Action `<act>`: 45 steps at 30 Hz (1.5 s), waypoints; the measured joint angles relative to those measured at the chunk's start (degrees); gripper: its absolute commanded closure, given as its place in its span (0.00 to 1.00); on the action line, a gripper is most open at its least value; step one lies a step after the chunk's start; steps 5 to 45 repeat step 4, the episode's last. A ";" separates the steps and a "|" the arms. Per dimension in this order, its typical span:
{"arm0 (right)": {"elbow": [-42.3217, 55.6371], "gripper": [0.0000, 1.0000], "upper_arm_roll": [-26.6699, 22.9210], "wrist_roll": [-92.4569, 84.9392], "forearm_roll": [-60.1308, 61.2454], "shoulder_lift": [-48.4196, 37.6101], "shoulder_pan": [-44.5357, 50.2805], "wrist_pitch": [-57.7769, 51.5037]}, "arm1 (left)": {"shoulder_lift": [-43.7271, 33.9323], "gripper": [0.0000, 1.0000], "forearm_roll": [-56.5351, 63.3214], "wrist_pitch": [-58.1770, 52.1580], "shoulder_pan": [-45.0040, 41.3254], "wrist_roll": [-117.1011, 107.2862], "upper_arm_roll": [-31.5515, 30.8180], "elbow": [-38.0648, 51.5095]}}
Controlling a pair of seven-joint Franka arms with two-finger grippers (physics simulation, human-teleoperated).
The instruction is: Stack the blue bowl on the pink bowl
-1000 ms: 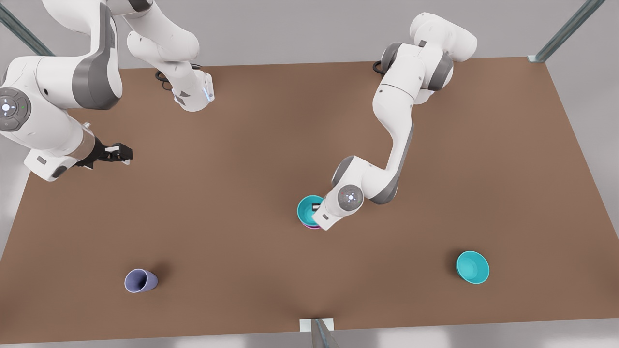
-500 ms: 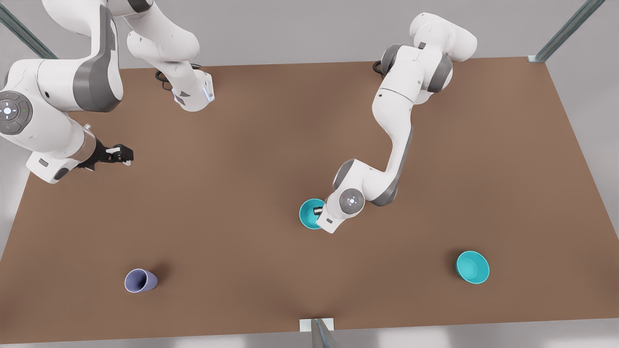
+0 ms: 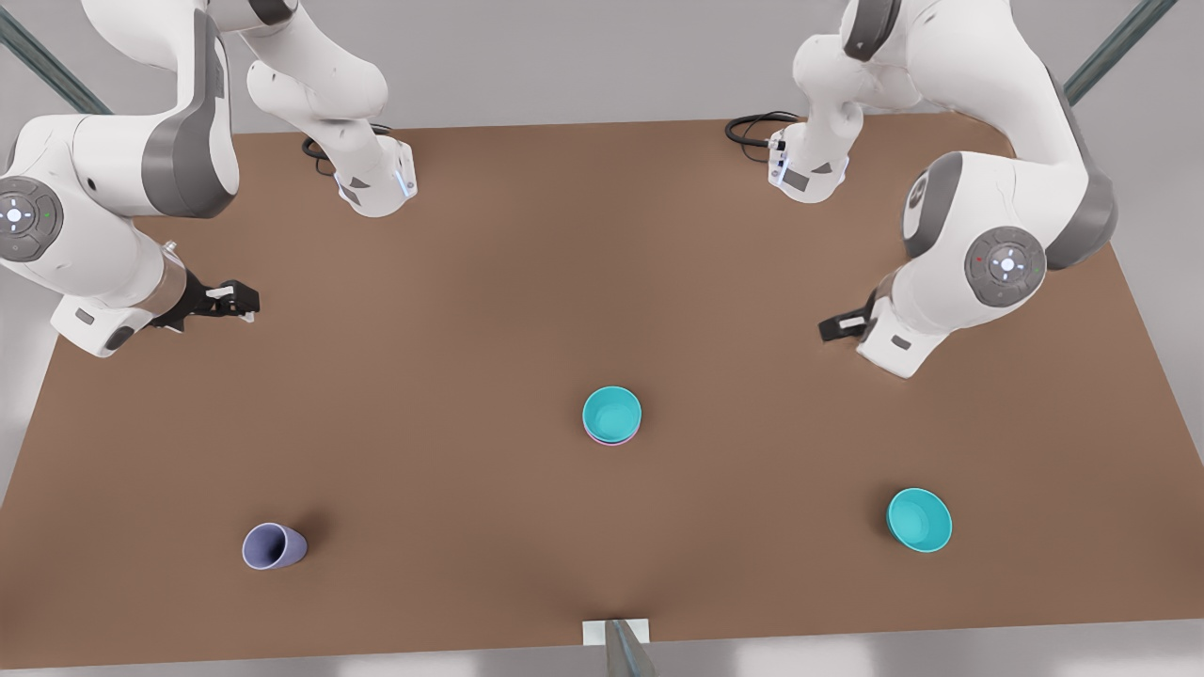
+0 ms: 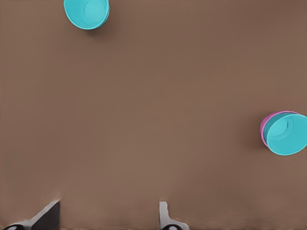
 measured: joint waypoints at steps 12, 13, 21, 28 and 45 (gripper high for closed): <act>0.08 0.00 0.00 -0.07 -0.07 0.00 0.00 0.01 | -3.90 0.00 2.91 0.84 3.44 5.07 -3.78 -5.19; 0.08 0.00 0.00 -0.07 -0.07 0.00 0.00 0.01 | -3.90 0.00 2.91 0.84 3.44 5.07 -3.78 -5.19; 0.08 0.00 0.00 -0.07 -0.07 0.00 0.00 0.01 | -3.90 0.00 2.91 0.84 3.44 5.07 -3.78 -5.19; 0.08 0.00 0.00 -0.07 -0.07 0.00 0.00 0.01 | -3.90 0.00 2.91 0.84 3.44 5.07 -3.78 -5.19; 0.08 0.00 0.00 -0.07 -0.07 0.00 0.00 0.01 | -3.90 0.00 2.91 0.84 3.44 5.07 -3.78 -5.19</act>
